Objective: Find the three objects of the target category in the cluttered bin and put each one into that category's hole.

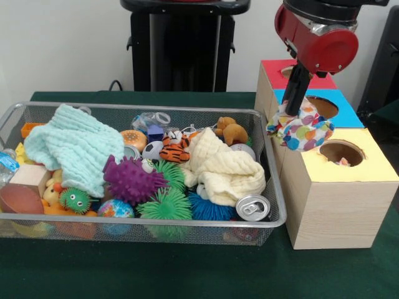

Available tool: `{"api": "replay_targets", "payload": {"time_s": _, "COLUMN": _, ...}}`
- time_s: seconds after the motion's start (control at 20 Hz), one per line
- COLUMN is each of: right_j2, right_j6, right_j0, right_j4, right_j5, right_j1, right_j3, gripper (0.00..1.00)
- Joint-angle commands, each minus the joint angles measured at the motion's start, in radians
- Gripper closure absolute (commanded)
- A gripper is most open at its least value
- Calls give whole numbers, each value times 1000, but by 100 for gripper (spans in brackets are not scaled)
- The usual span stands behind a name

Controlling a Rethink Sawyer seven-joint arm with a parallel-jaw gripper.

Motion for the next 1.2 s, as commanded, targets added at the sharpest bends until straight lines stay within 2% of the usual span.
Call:
{"api": "replay_targets", "payload": {"time_s": 0.05, "right_j2": 114, "right_j6": 45, "right_j0": -24, "right_j4": -35, "right_j5": 130, "right_j1": 11, "right_j3": -33, "gripper": 100}}
{"api": "replay_targets", "payload": {"time_s": 0.8, "right_j2": 113, "right_j6": 175, "right_j0": 30, "right_j4": 5, "right_j5": 164, "right_j1": 48, "right_j3": -89, "gripper": 100}}
{"api": "replay_targets", "payload": {"time_s": 1.2, "right_j2": 112, "right_j6": 208, "right_j0": 35, "right_j4": 22, "right_j5": 179, "right_j1": 66, "right_j3": -113, "gripper": 100}}
